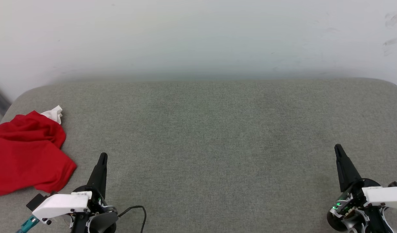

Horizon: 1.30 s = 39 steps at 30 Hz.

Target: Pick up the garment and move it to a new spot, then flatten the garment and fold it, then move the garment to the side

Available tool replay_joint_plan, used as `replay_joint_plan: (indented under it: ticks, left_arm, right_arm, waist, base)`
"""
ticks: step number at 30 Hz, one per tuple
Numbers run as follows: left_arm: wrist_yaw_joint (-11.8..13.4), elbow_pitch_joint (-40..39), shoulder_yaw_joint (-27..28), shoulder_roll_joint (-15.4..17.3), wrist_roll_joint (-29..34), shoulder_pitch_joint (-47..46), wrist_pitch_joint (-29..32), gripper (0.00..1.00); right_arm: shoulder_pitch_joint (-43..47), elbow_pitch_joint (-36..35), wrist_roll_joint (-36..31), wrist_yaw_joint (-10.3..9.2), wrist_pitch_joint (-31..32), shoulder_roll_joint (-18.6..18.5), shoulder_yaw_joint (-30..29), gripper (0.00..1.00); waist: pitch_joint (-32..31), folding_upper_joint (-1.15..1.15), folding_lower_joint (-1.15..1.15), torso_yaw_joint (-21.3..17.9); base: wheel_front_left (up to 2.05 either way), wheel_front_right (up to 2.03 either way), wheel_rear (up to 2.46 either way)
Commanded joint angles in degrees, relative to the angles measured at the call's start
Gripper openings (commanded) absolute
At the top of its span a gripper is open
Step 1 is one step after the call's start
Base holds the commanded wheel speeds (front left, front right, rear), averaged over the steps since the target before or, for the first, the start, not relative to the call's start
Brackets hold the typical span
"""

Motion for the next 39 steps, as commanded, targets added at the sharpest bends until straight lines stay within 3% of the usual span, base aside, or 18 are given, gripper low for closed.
replay_joint_plan:
  ticks: [1, 39]
  left_arm:
    - [-0.2, 0.0, 0.0, -0.1, 0.1, -0.4, -0.1, 0.0]
    - [-0.2, 0.0, 0.0, -0.1, 0.1, -0.4, -0.1, 0.0]
  right_arm:
    - [-0.7, 0.0, 0.2, 0.0, 0.0, 0.1, 0.0, 0.0]
    - [-0.7, 0.0, 0.2, 0.0, 0.0, 0.1, 0.0, 0.0]
  waist:
    - [0.0, 0.0, 0.0, 0.0]
    - [0.0, 0.0, 0.0, 0.0]
  base:
    - [0.0, 0.0, 0.0]
    - [0.0, 0.0, 0.0]
